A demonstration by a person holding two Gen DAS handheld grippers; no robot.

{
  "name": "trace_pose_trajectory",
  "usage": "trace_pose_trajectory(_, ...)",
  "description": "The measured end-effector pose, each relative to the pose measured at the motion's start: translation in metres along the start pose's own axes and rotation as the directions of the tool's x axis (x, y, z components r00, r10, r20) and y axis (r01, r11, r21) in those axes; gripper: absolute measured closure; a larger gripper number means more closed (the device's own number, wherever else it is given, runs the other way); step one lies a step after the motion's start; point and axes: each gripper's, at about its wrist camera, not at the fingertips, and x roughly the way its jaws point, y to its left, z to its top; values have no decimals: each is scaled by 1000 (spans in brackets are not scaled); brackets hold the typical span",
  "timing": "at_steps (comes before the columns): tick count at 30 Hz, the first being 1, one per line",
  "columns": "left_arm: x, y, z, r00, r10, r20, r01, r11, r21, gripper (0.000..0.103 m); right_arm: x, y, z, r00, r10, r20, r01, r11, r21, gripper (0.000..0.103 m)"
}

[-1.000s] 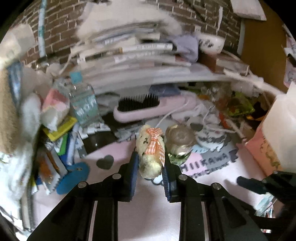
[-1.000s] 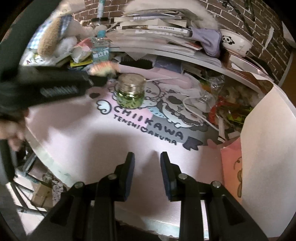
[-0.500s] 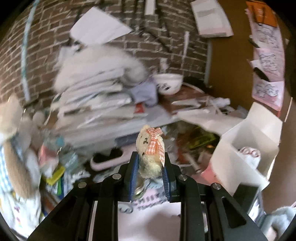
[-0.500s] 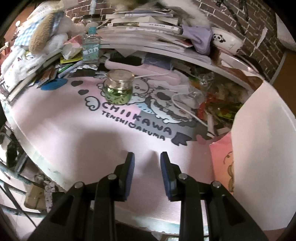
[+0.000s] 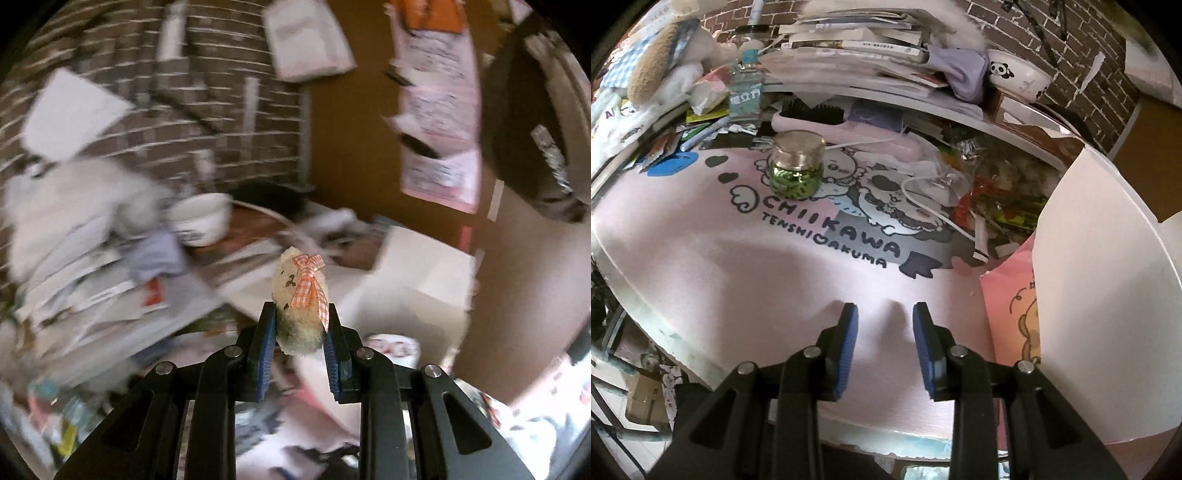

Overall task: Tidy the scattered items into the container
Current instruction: 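Lift the plush bear with the left gripper and carry it over the box, then lower the plush bear into the white box and open the left gripper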

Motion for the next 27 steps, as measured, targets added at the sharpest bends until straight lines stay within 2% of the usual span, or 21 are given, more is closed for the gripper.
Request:
trace_pose_trajectory(4, 27, -20, 7, 992, -73, -99, 79, 996, 52, 84, 1, 0, 0, 1000, 4, -2, -4, 1000, 3, 75)
trace_pose_trajectory(9, 61, -44, 10, 966, -130, -222, 151, 985, 80, 84, 2, -1, -1, 1000, 10, -2, -10, 1000, 8, 74)
trace_pose_trajectory(12, 80, -49, 9, 942, -152, -298, 183, 980, 80, 84, 2, -2, -1, 1000, 14, -2, -14, 1000, 12, 73)
trace_pose_trajectory(18, 107, -58, 3, 898, -132, -419, 195, 974, 111, 84, 1, -2, -1, 1000, 20, -2, -20, 1000, 19, 71)
trace_pose_trajectory(23, 119, -59, -2, 871, -109, -479, 192, 973, 129, 84, 2, -3, -1, 1000, 27, -6, -27, 999, 22, 71)
trace_pose_trajectory(27, 122, -61, -4, 859, -89, -504, 189, 970, 151, 81, 2, -3, -1, 1000, 25, -1, -25, 999, 21, 71)
